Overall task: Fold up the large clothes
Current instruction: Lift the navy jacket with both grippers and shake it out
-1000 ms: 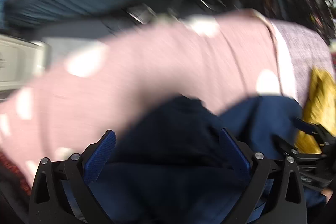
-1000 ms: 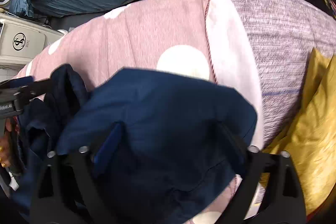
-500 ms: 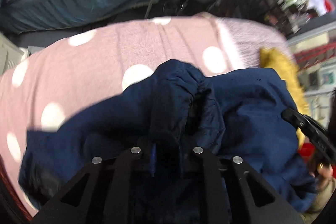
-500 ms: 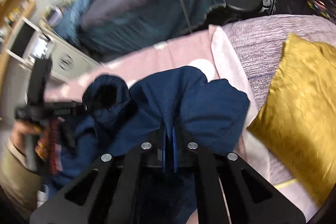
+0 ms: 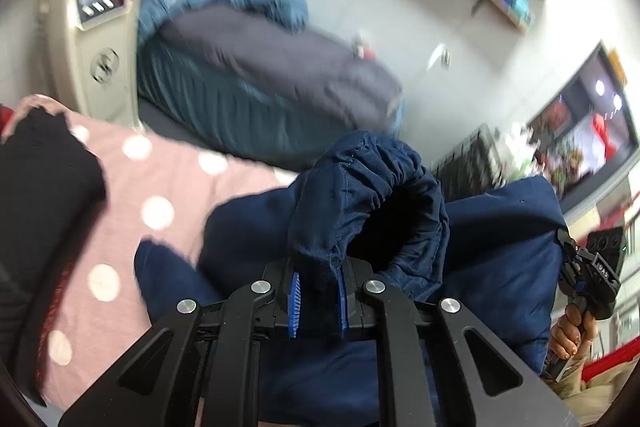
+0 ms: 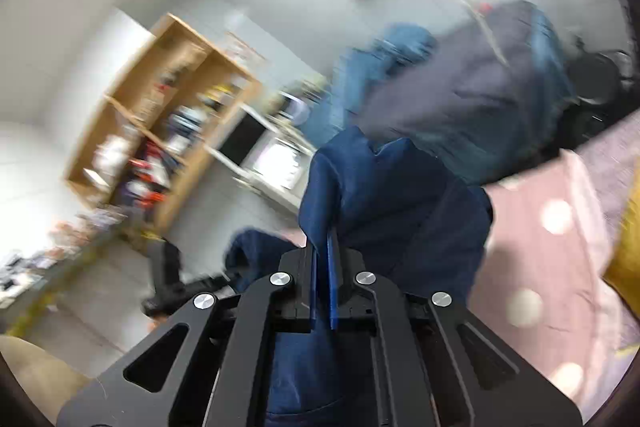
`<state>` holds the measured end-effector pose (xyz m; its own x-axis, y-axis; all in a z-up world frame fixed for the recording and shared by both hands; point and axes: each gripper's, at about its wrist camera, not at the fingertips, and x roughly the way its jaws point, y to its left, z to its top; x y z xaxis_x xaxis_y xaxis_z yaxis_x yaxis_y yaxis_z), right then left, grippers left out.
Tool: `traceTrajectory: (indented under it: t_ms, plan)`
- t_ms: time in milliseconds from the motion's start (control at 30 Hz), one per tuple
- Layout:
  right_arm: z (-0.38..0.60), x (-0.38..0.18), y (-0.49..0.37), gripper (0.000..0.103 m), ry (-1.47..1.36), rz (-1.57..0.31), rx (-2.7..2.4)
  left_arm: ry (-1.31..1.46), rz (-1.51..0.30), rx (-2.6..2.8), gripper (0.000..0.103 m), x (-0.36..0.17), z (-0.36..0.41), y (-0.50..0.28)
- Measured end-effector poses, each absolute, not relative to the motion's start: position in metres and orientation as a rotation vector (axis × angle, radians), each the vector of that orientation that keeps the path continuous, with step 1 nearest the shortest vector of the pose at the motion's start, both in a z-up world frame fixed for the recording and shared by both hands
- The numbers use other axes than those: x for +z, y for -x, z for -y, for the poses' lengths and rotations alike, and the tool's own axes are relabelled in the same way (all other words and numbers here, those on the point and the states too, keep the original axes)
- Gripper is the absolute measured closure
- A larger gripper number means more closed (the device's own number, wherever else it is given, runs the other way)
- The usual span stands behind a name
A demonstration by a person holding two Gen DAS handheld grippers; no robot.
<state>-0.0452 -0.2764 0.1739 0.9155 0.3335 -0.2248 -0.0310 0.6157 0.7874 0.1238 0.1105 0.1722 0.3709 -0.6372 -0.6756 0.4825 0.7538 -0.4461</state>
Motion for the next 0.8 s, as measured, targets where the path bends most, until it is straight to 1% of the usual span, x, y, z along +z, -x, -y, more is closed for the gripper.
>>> traceTrajectory:
  t_ms: [67,133,200,267,333,400,433,467,533,567,600,633,667,733,800]
  plan:
    - [0.280,0.201,0.060,0.098,-0.890,-0.280,0.277,0.227,-0.857,-0.718,0.090,0.210,-0.143,-0.108]
    - [0.286,0.226,0.079,0.098,-0.882,-0.193,0.325,0.245,-0.775,-0.701,0.090,0.237,-0.156,-0.093]
    - [0.302,0.234,0.094,0.098,-0.861,-0.137,0.308,0.270,-0.694,-0.681,0.090,0.260,-0.173,-0.080]
    - [0.329,0.223,0.106,0.098,-0.874,-0.147,0.198,0.297,-0.628,-0.655,0.090,0.277,-0.192,-0.074]
    - [0.357,0.194,0.119,0.098,-0.913,-0.226,-0.031,0.309,-0.617,-0.593,0.090,0.274,-0.201,-0.080]
    - [0.384,0.156,0.124,0.097,-0.931,-0.373,-0.278,0.353,-0.647,-0.526,0.090,0.257,-0.214,-0.092]
    - [0.398,0.128,0.128,0.095,-0.935,-0.478,-0.433,0.392,-0.674,-0.500,0.090,0.246,-0.223,-0.102]
    - [0.406,0.109,0.131,0.094,-0.938,-0.544,-0.532,0.414,-0.715,-0.424,0.090,0.225,-0.231,-0.117]
    - [0.414,0.065,0.143,0.094,-0.946,-0.675,-0.715,0.364,-0.791,-0.333,0.090,0.185,-0.224,-0.138]
    - [0.411,0.045,0.146,0.091,-0.954,-0.763,-0.790,0.336,-0.834,-0.290,0.090,0.164,-0.223,-0.146]
    - [0.407,0.033,0.146,0.089,-0.951,-0.809,-0.801,0.324,-0.915,-0.258,0.090,0.133,-0.214,-0.157]
    - [0.396,0.021,0.140,0.080,-0.940,-0.841,-0.785,0.345,-0.958,-0.272,0.090,0.113,-0.209,-0.160]
    - [0.386,0.013,0.134,0.058,-0.924,-0.864,-0.768,0.349,-0.988,-0.268,0.090,0.095,-0.204,-0.163]
    - [0.363,0.011,0.117,0.027,-0.859,-0.909,-0.717,0.336,-1.056,-0.254,0.090,0.071,-0.191,-0.166]
    - [0.334,0.015,0.081,0.027,-0.704,-0.958,-0.627,0.345,-1.097,-0.265,0.090,0.050,-0.178,-0.166]
